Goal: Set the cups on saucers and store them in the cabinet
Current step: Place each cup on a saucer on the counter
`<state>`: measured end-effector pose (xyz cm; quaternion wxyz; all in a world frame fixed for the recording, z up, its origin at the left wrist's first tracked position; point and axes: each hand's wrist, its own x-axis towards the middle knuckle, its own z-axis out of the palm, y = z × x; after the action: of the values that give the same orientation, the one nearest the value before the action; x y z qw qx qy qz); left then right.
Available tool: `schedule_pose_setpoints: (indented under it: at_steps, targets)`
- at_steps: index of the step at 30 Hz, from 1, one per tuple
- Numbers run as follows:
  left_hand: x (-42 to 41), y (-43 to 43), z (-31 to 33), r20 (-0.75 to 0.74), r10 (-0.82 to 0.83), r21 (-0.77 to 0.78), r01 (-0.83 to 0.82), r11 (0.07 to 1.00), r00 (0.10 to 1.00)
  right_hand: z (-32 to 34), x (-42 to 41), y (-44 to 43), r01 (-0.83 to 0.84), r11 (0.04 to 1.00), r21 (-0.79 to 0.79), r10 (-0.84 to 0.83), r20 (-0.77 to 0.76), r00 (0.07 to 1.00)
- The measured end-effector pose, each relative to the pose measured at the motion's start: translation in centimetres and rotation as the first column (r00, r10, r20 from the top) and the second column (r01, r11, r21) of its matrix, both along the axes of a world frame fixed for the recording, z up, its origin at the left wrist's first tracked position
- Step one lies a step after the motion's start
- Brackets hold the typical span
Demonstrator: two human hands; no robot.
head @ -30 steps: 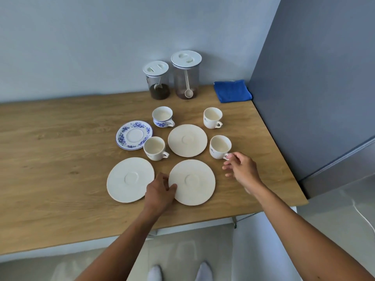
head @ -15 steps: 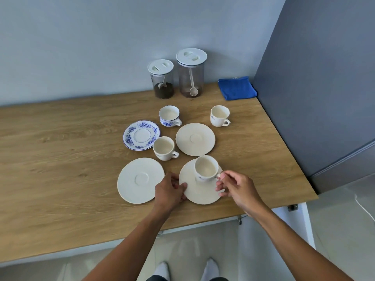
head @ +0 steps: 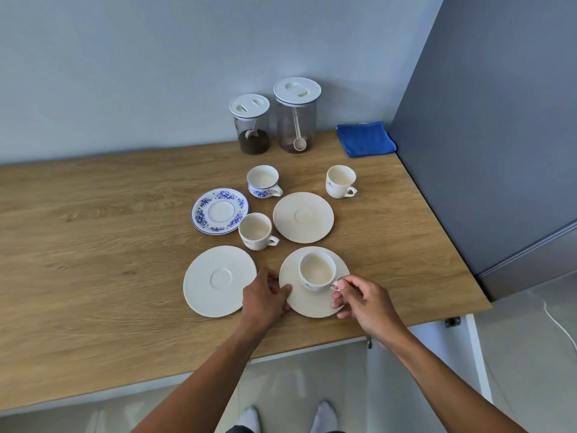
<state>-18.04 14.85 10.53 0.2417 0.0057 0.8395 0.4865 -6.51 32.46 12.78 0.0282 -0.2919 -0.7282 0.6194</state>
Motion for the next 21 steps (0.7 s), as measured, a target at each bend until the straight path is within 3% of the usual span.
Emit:
schedule_pose_setpoints:
  at_steps: [11, 15, 21]
  targets:
    - [0.3, -0.3, 0.3, 0.007, 0.01, 0.016, -0.01, 1.0, 1.0, 0.5, 0.3, 0.4, -0.092, 0.983, 0.161, 0.087, 0.043, 0.995]
    - [0.2, -0.8, 0.6, 0.025, -0.014, 0.016, 0.014, 1.0, 1.0, 0.5, 0.2, 1.3, -0.137, 0.934, 0.33, 0.114, 0.086, 0.99]
    - [-0.2, -4.3, 1.9, -0.304, -0.049, -0.188, -0.01, 0.982, 0.951, 1.9, -2.2, 3.2, -0.233, 0.841, 0.487, 0.206, 0.109, 0.972]
